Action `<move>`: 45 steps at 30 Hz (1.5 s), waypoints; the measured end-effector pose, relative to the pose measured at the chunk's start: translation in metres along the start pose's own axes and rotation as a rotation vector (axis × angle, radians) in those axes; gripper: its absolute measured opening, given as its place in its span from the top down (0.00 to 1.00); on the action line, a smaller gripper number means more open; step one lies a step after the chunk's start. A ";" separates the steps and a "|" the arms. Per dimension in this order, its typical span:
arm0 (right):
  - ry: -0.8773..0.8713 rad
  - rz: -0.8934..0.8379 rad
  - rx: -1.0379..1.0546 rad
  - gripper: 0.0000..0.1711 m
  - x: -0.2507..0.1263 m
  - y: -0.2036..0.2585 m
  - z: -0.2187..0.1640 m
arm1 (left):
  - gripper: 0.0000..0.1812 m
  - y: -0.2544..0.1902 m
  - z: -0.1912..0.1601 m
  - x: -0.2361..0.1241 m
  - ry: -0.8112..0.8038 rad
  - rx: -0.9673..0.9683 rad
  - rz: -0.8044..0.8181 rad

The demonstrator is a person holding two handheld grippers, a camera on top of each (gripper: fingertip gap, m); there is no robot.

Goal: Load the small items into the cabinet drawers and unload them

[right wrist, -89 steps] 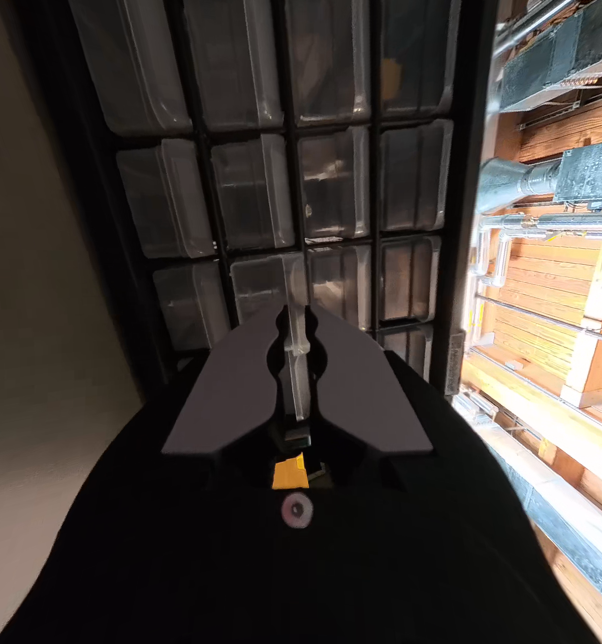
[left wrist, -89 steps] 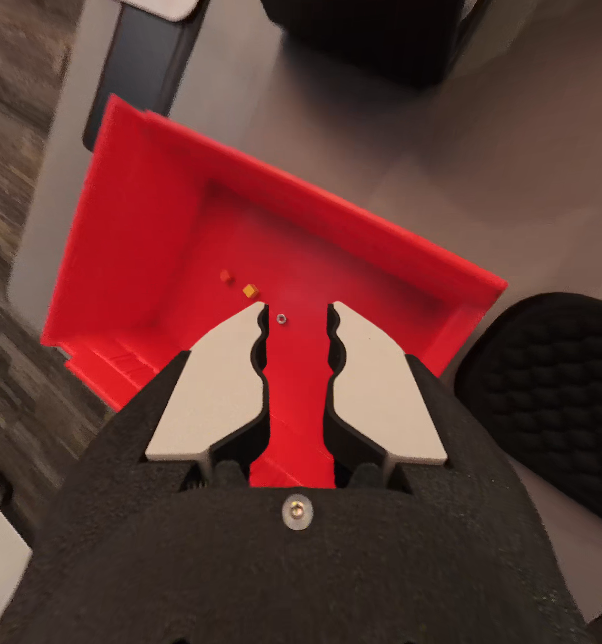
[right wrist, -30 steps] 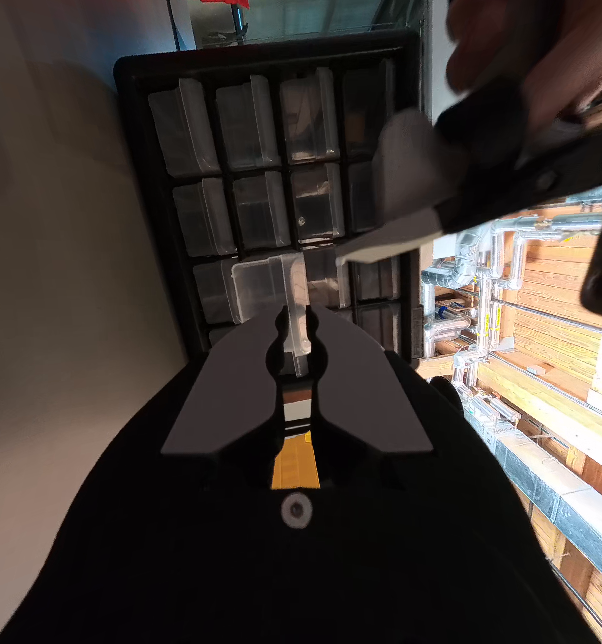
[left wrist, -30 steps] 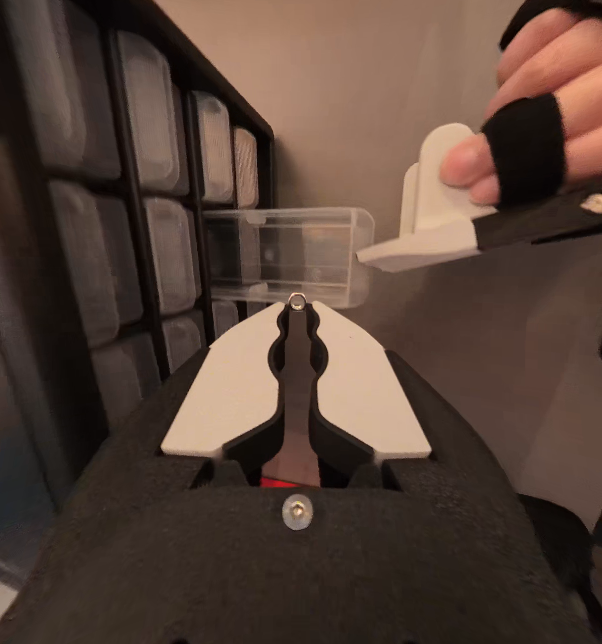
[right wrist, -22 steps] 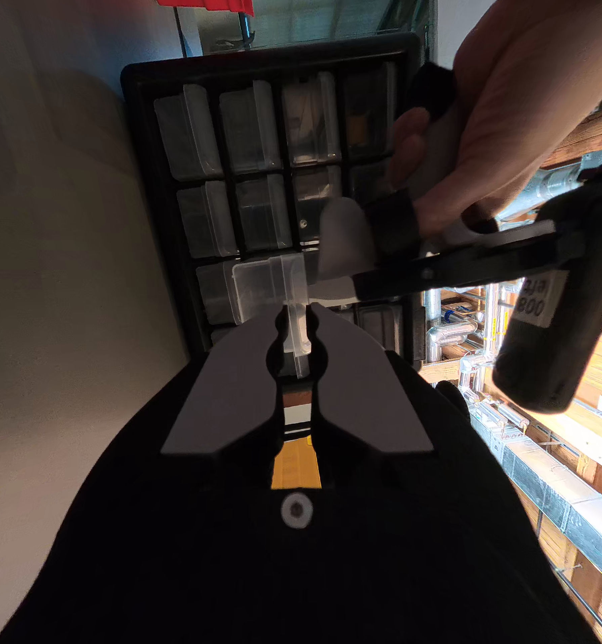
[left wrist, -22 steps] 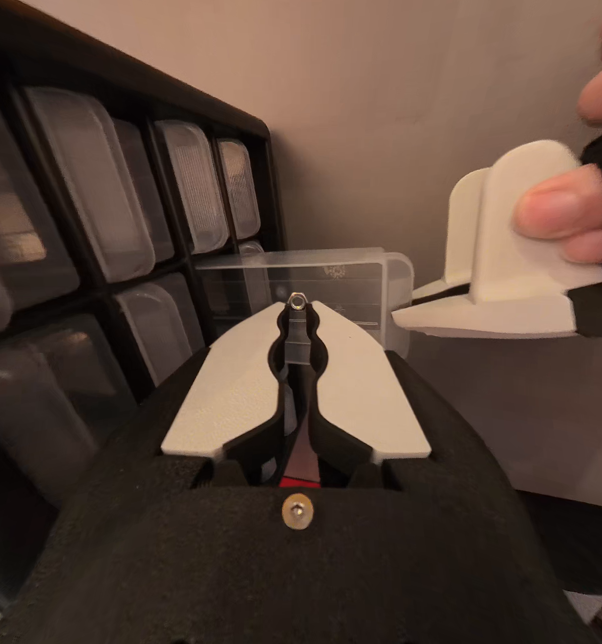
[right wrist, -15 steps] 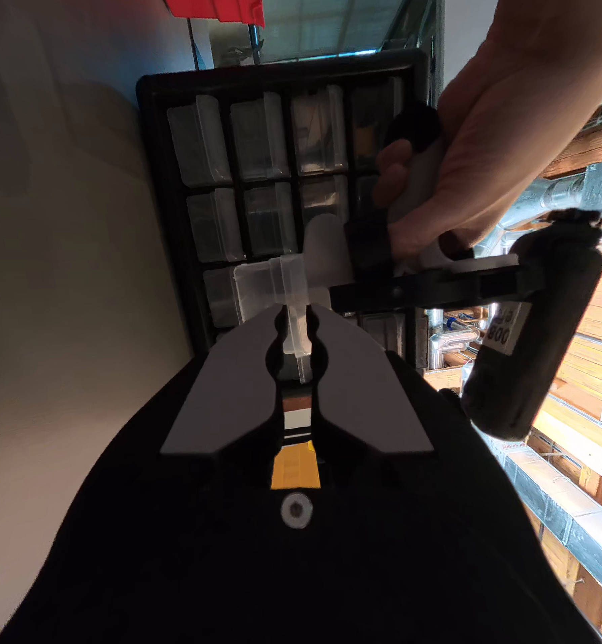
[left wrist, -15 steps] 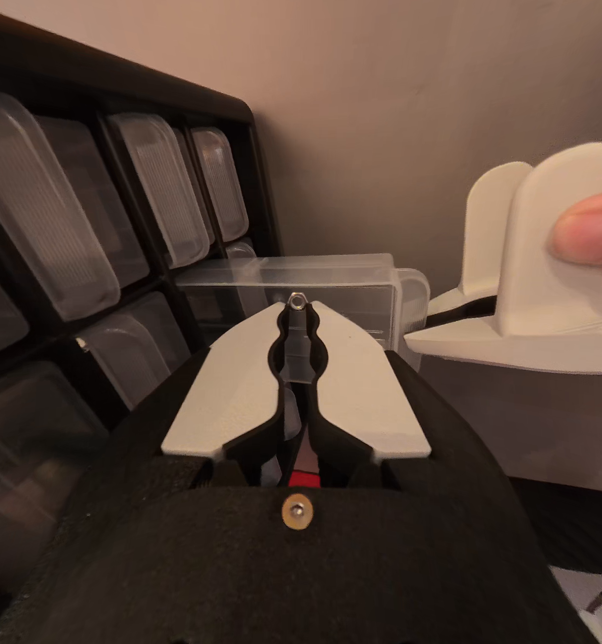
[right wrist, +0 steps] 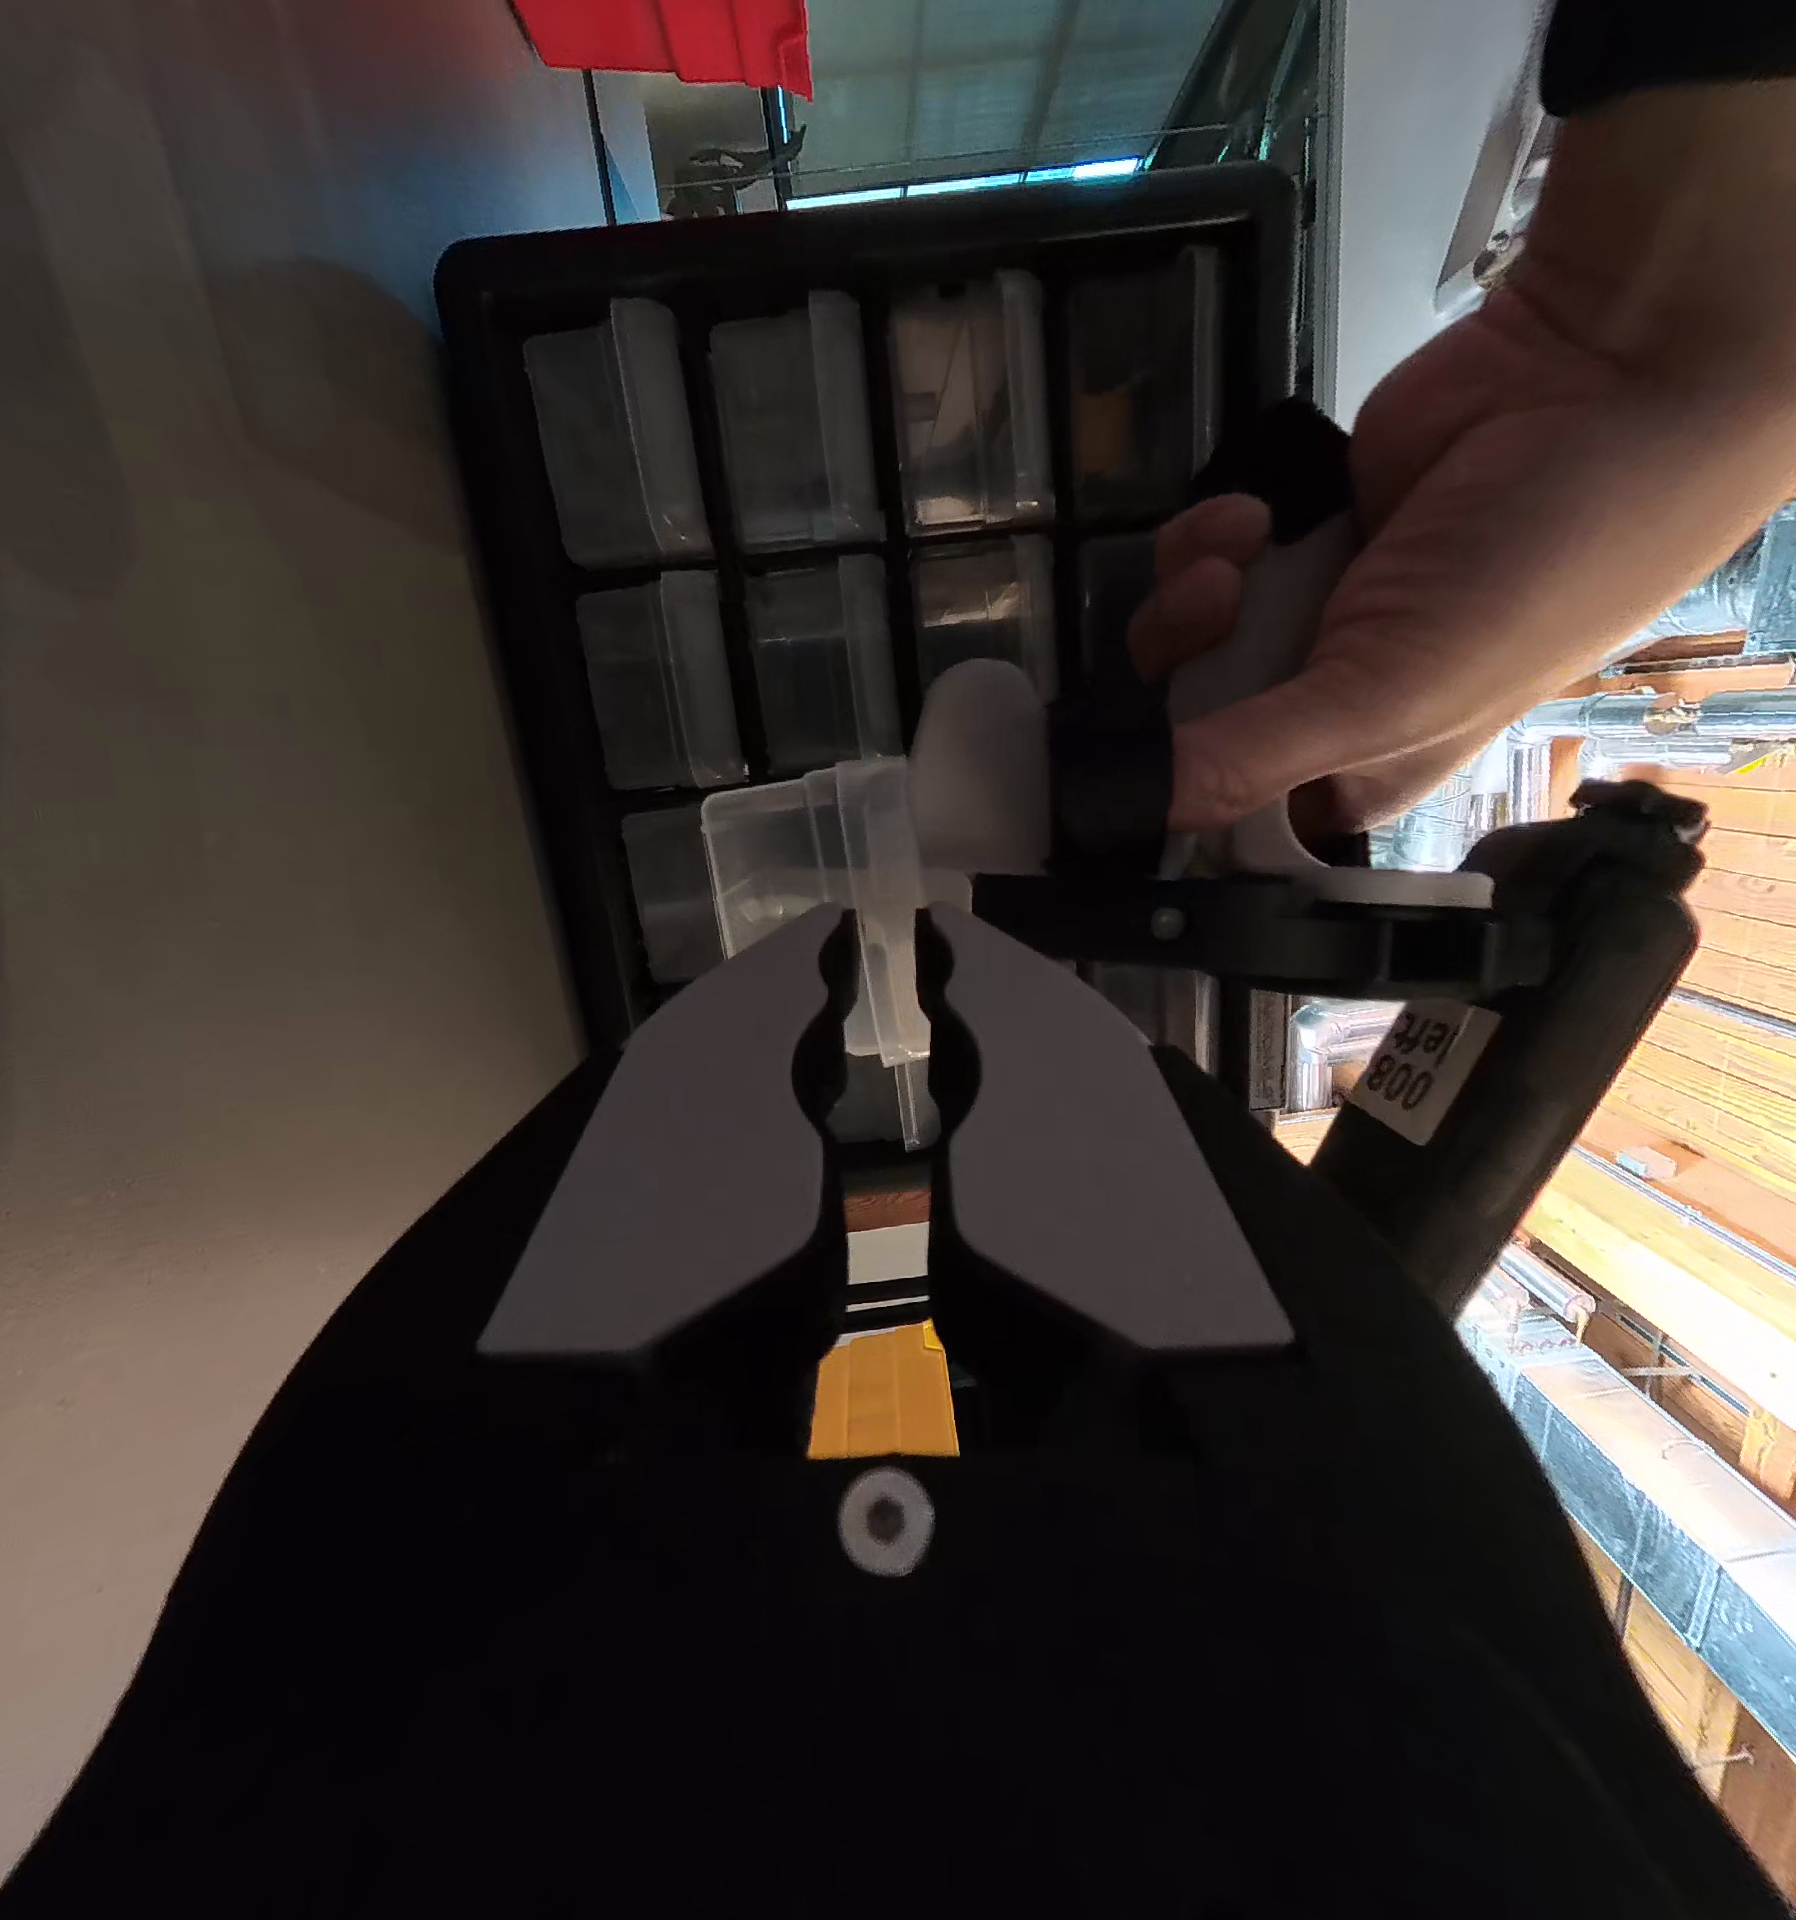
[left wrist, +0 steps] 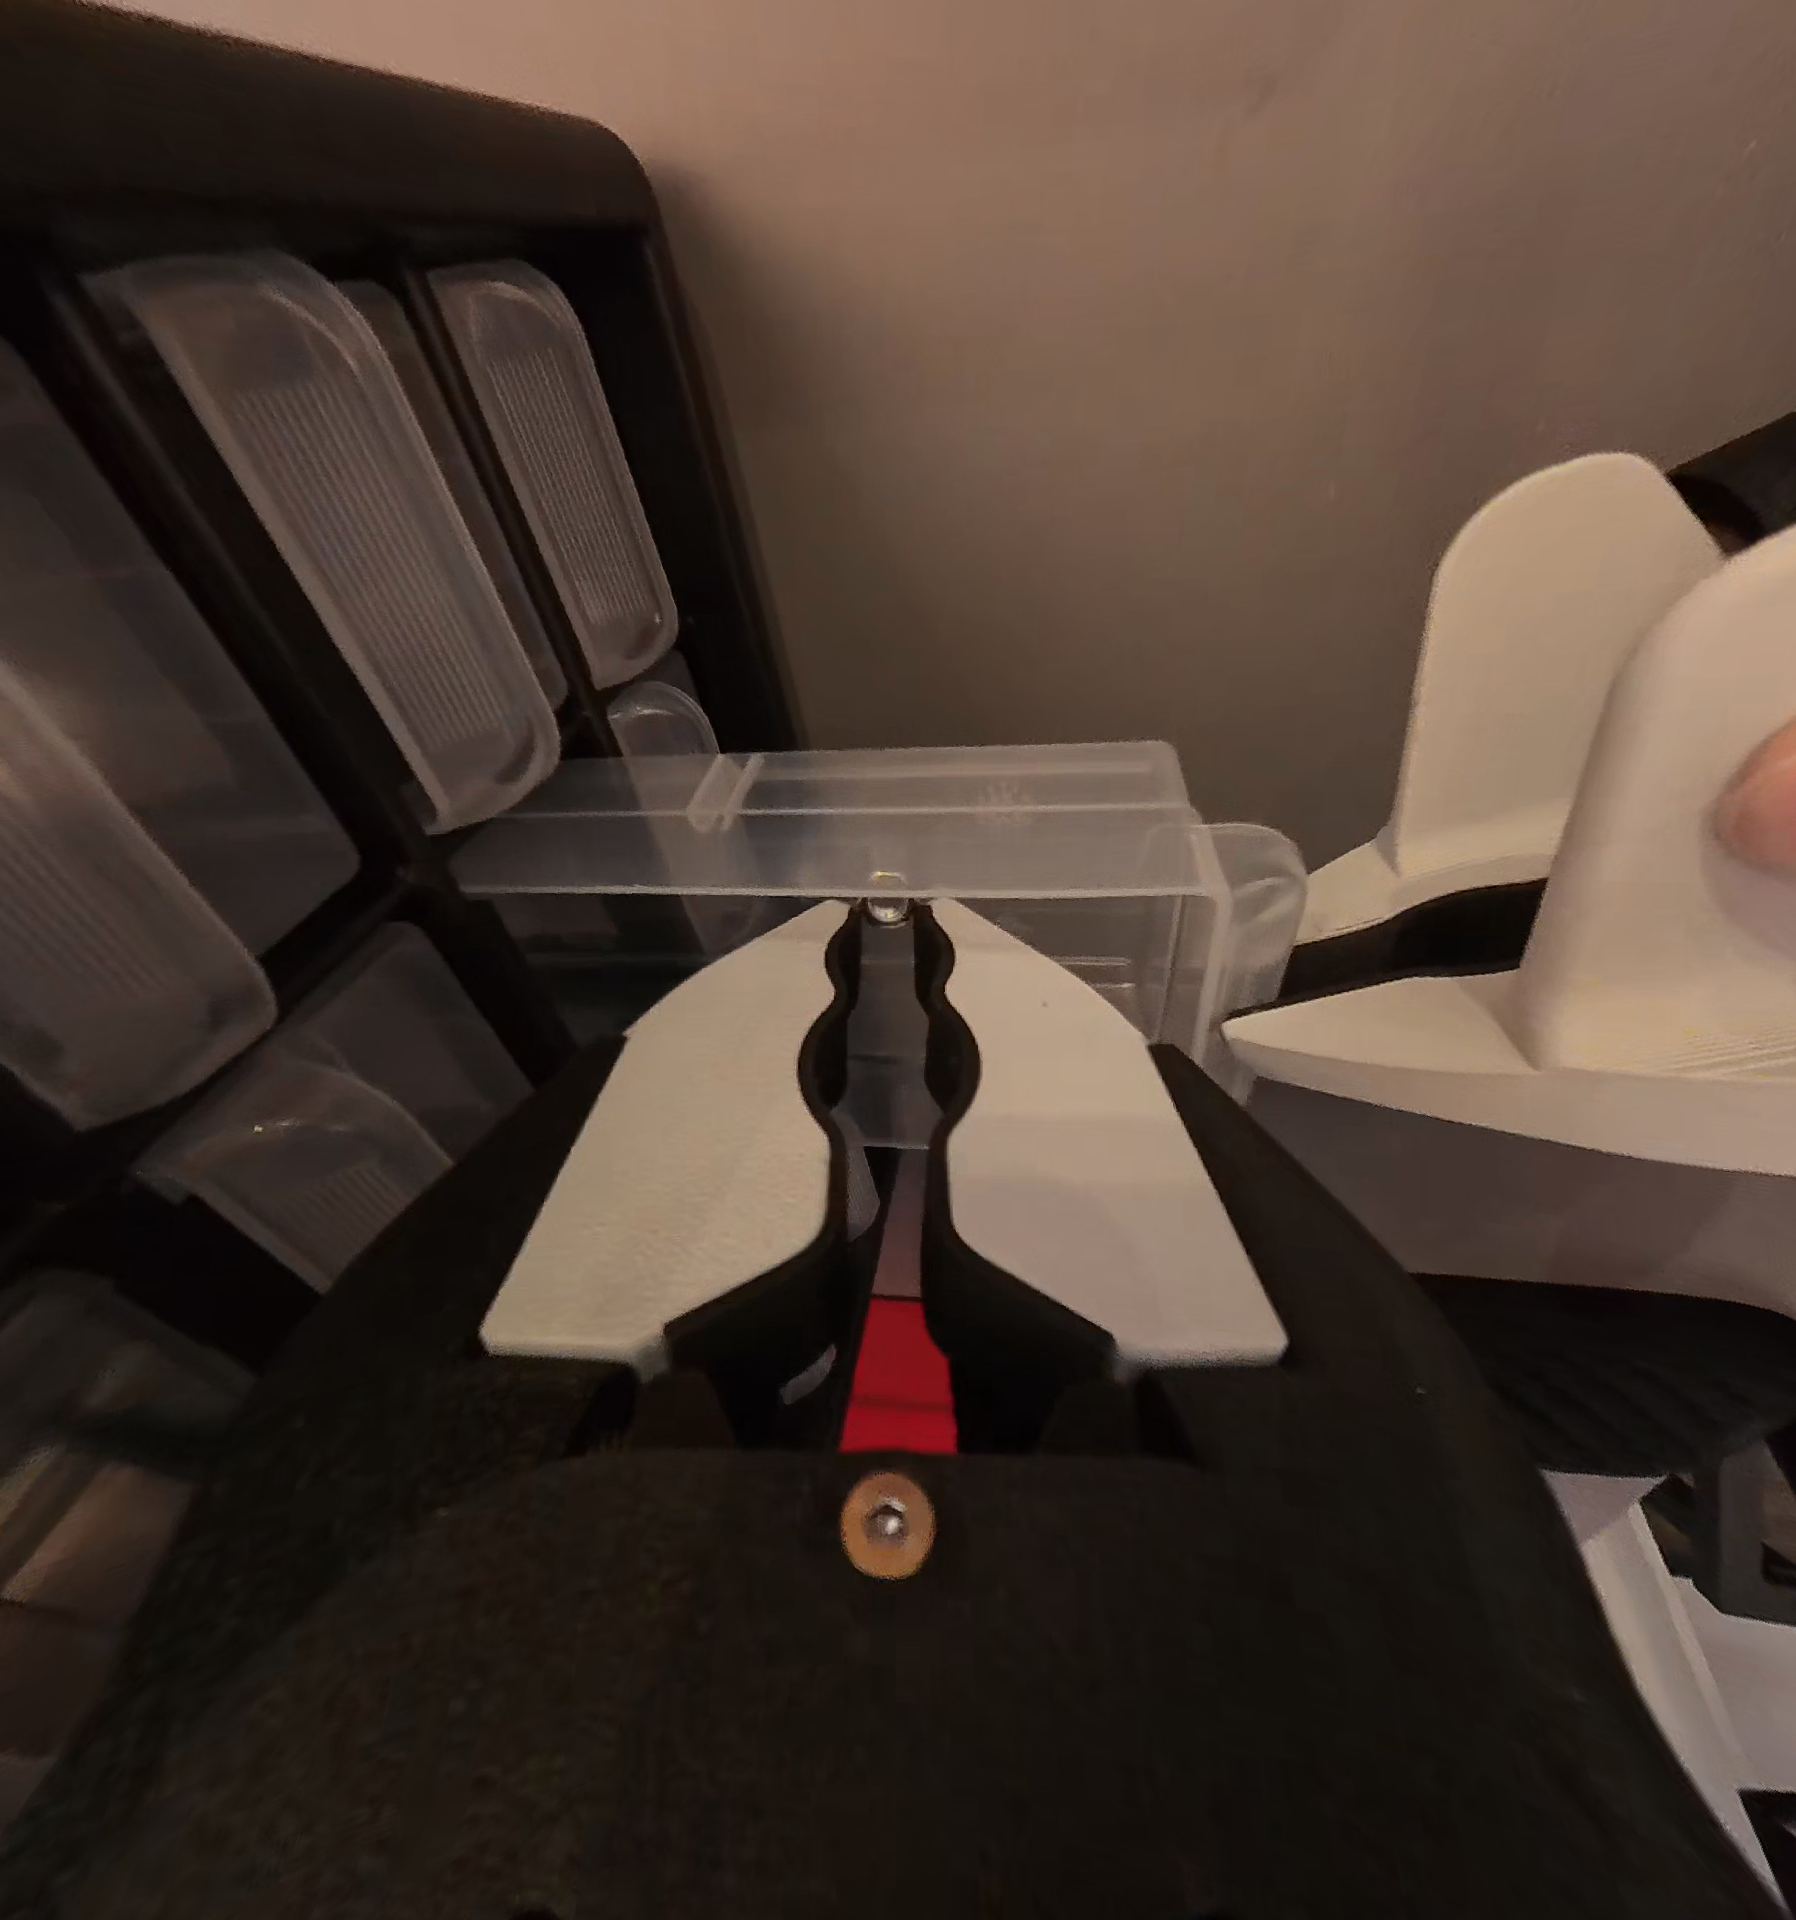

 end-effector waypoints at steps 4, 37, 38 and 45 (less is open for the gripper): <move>0.001 0.004 -0.003 0.93 0.000 0.000 0.000 | 0.95 0.000 0.001 0.001 0.018 0.008 -0.002; 0.097 -0.030 0.079 0.94 0.067 -0.016 -0.024 | 0.89 -0.033 -0.163 -0.118 -0.520 -0.763 0.468; 0.100 -0.031 0.080 0.94 0.070 -0.017 -0.025 | 0.89 -0.034 -0.167 -0.118 -0.528 -0.770 0.476; 0.115 -0.038 0.071 0.94 0.085 -0.019 -0.027 | 0.89 -0.032 -0.191 -0.113 -0.531 -0.829 0.477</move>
Point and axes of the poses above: each gripper's, where its closed fingertips meet, x out along the fingers, z out of its top, y = z × x across the jaws, the point moved 10 cm from there along -x, back along the fingers, and after that the axes turned 15 degrees about z, right-handed, at the moved point
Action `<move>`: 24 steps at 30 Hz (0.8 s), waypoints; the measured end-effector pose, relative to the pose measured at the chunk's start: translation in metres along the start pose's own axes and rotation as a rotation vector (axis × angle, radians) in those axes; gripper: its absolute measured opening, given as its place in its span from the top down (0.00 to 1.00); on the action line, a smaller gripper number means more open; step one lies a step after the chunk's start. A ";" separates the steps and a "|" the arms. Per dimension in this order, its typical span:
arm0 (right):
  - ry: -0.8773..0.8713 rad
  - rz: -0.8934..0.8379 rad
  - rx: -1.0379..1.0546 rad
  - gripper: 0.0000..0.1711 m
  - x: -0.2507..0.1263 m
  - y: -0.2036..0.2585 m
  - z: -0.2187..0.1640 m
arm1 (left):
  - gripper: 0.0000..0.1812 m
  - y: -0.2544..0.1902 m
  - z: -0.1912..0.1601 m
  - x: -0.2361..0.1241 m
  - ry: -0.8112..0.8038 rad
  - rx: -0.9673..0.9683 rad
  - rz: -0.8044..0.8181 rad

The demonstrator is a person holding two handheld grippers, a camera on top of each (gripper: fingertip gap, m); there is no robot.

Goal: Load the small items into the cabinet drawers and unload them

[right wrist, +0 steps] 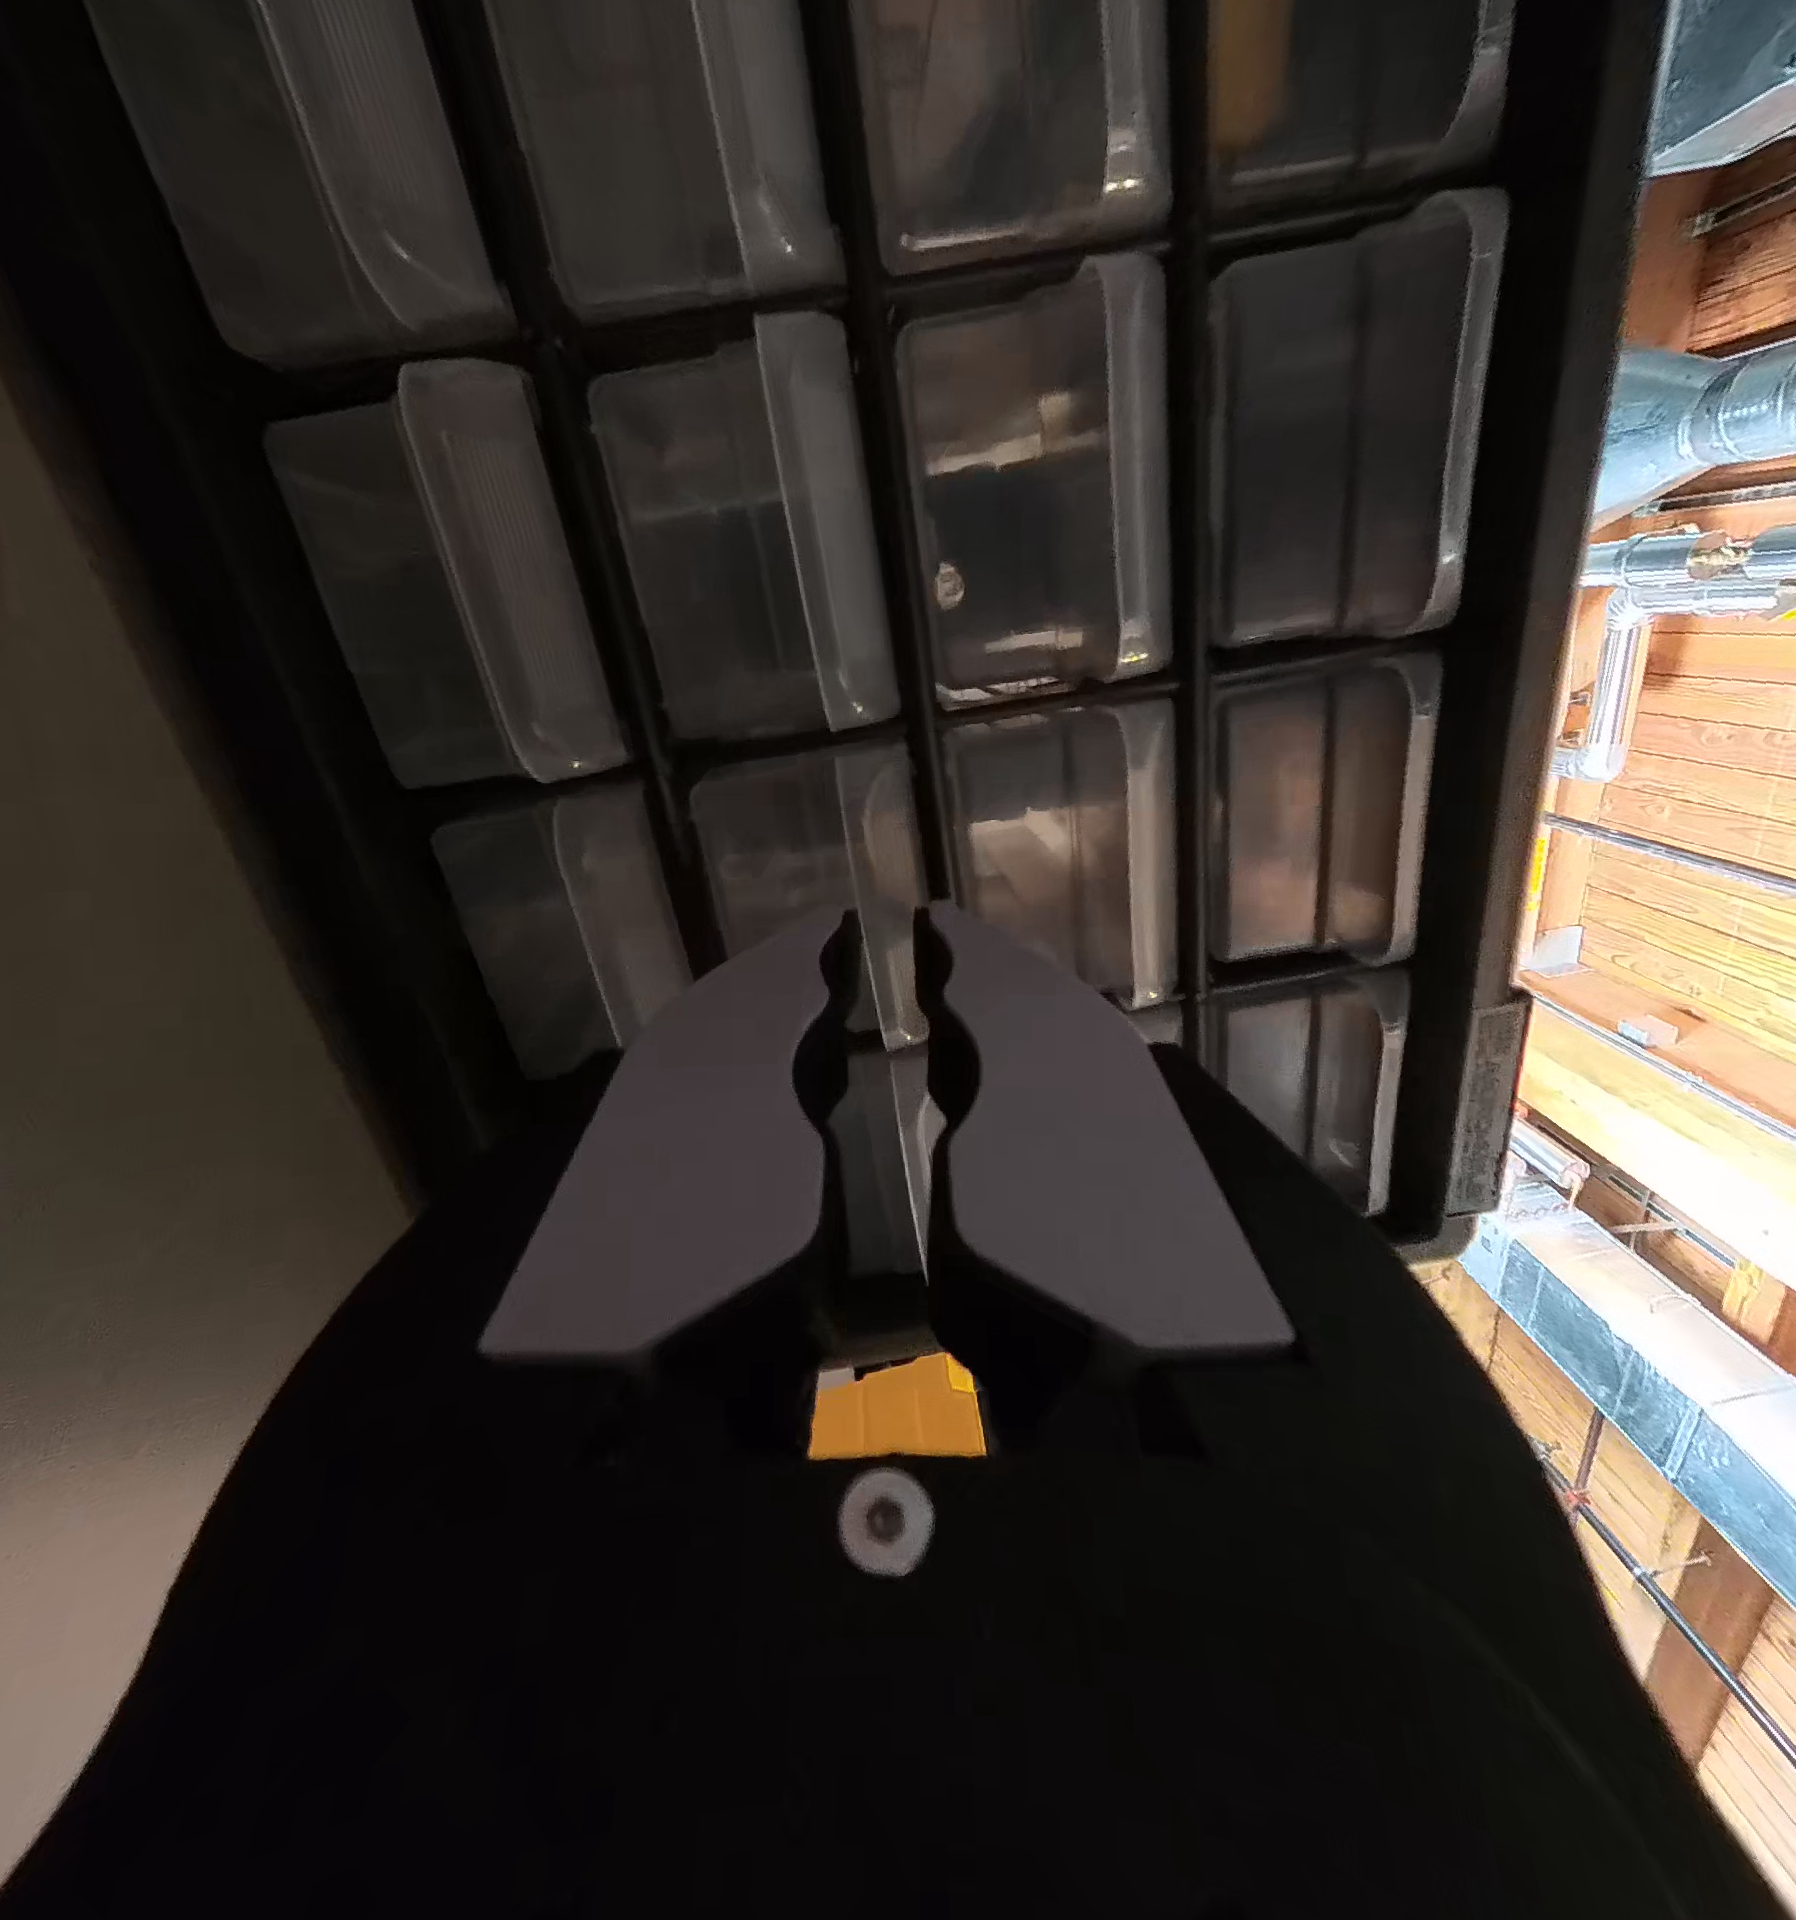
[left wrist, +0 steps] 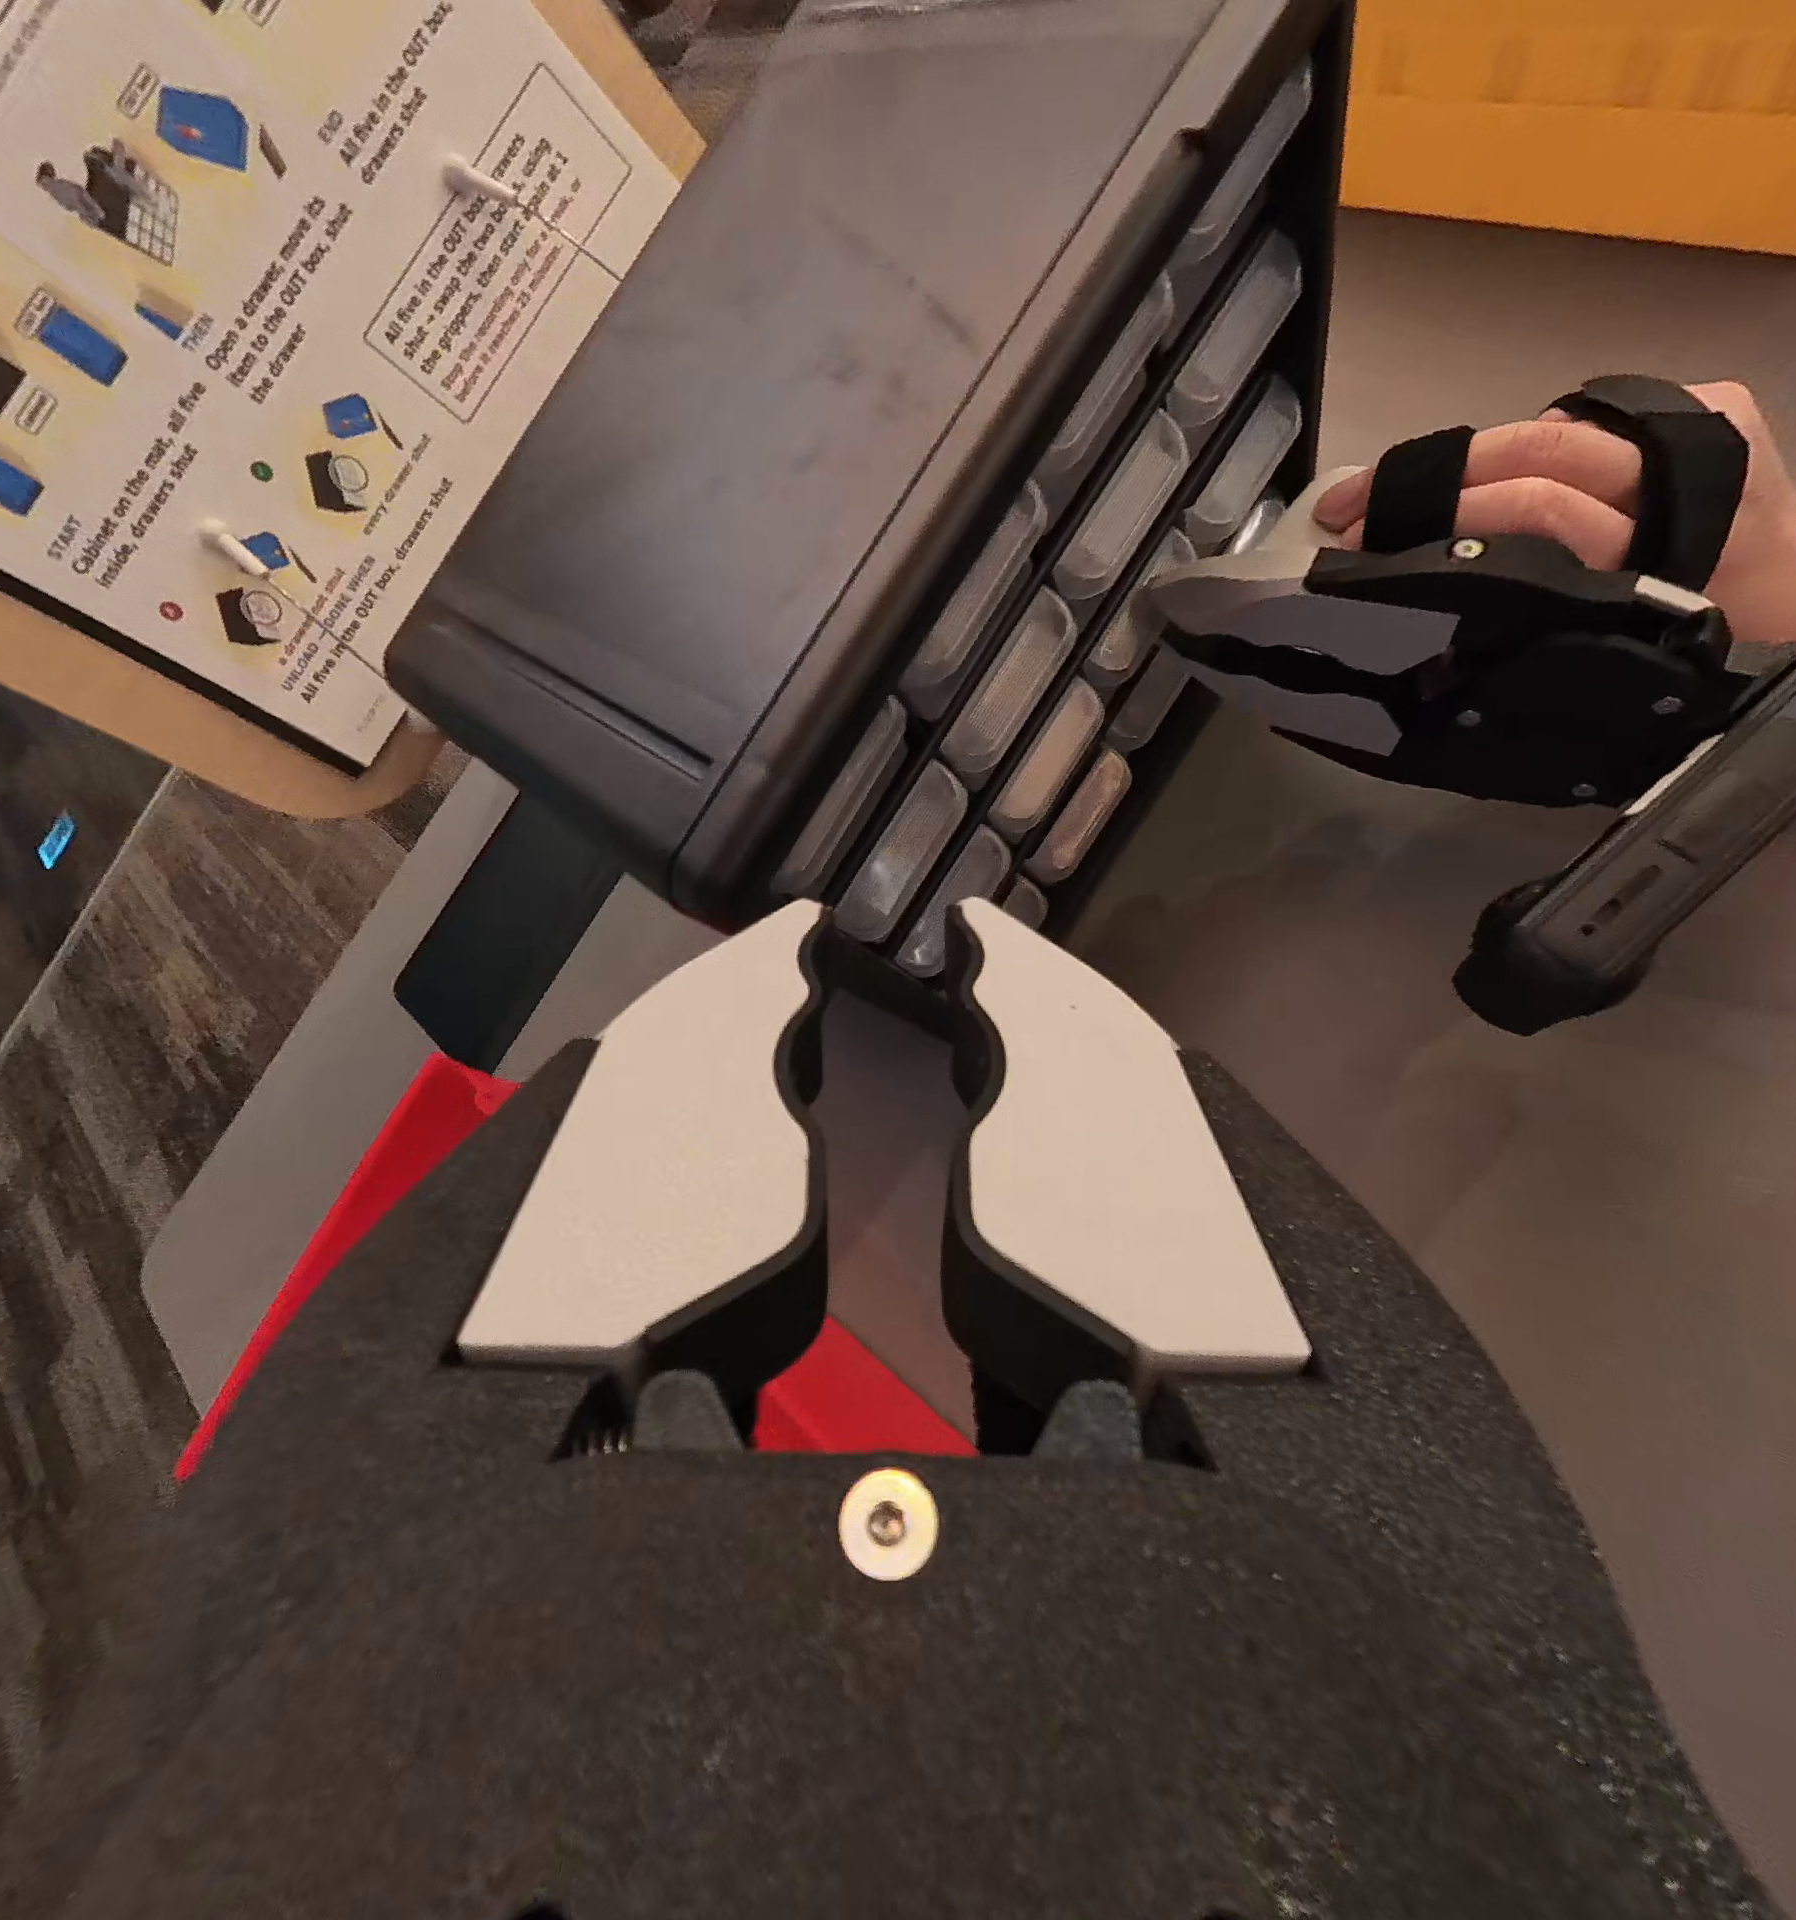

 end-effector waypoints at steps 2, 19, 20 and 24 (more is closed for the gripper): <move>0.008 -0.007 -0.009 0.90 -0.004 0.001 -0.001 | 0.89 0.006 -0.004 -0.002 0.001 -0.026 0.012; 0.162 0.138 -0.031 0.86 -0.005 0.032 -0.048 | 0.88 0.086 -0.070 -0.032 0.090 -0.240 0.161; 0.156 0.132 -0.031 0.87 -0.004 0.032 -0.048 | 0.88 0.088 -0.071 -0.032 0.080 -0.260 0.153; 0.142 0.112 -0.025 0.93 -0.004 0.028 -0.048 | 0.88 0.094 -0.077 -0.024 0.125 -0.277 0.193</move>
Point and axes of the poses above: each gripper's, where its closed fingertips meet, x out along the fingers, z out of its top, y = z × x across the jaws, the point moved 10 cm from there along -x, back along the fingers, and after that the axes turned 15 degrees about z, right-handed, at the moved point
